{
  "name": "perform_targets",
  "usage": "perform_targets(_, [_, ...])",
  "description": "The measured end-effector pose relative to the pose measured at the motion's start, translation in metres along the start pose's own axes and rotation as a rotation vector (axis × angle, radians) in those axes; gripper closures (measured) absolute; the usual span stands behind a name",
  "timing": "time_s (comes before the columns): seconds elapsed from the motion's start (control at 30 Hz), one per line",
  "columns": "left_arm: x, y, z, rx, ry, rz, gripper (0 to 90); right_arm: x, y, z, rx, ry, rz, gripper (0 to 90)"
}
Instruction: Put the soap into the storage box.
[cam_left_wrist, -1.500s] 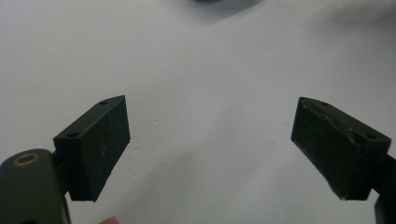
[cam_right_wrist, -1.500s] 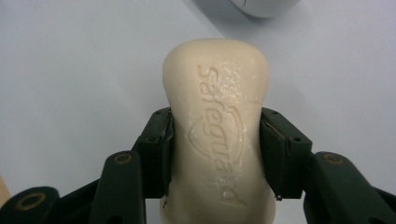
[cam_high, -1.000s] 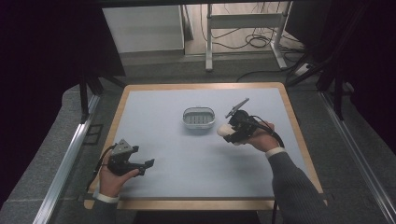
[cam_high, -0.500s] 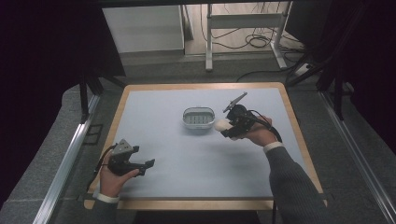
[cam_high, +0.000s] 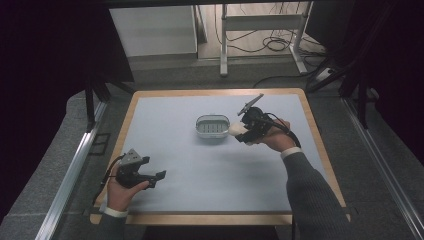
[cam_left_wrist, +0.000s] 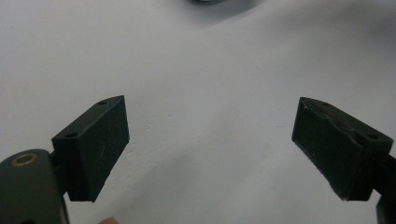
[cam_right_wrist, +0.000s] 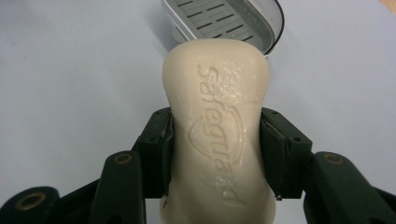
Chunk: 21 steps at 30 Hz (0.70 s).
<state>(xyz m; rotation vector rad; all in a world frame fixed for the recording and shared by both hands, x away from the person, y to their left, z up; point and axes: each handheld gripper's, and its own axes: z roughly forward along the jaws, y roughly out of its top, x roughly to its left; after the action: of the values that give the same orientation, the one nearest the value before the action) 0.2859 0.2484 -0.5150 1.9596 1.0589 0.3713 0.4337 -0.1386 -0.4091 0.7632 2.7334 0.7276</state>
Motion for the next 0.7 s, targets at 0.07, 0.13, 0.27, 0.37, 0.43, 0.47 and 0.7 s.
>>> perform_targets(0.07, [0.0, 0.0, 0.0, 0.001, 0.0, 0.0, 11.5, -0.001, 0.002, -0.001, -0.004, 0.0, 0.0, 48.9])
perform_targets(0.13, [0.0, 0.0, 0.0, 0.001, -0.001, 0.0, 11.5, -0.002, 0.004, -0.002, -0.007, 0.004, -0.001, 48.8])
perform_targets(0.27, [0.0, 0.0, 0.0, 0.001, -0.002, 0.0, 11.6, -0.003, 0.008, -0.002, -0.01, 0.004, -0.01, 48.9])
perform_targets(0.37, [0.0, 0.0, 0.0, 0.003, -0.002, -0.002, 11.6, -0.004, 0.01, -0.001, -0.014, 0.009, -0.006, 48.9])
perform_targets(0.43, [0.0, 0.0, 0.0, 0.005, -0.004, -0.003, 11.6, -0.004, 0.012, 0.001, -0.015, 0.011, -0.007, 48.9])
perform_targets(0.47, [0.0, 0.0, 0.0, 0.005, -0.004, -0.003, 11.6, -0.005, 0.013, 0.002, -0.017, 0.015, -0.007, 48.9])
perform_targets(0.7, [0.001, -0.001, 0.001, 0.009, -0.004, -0.006, 11.6, -0.008, 0.018, 0.009, -0.008, 0.011, -0.005, 48.9])
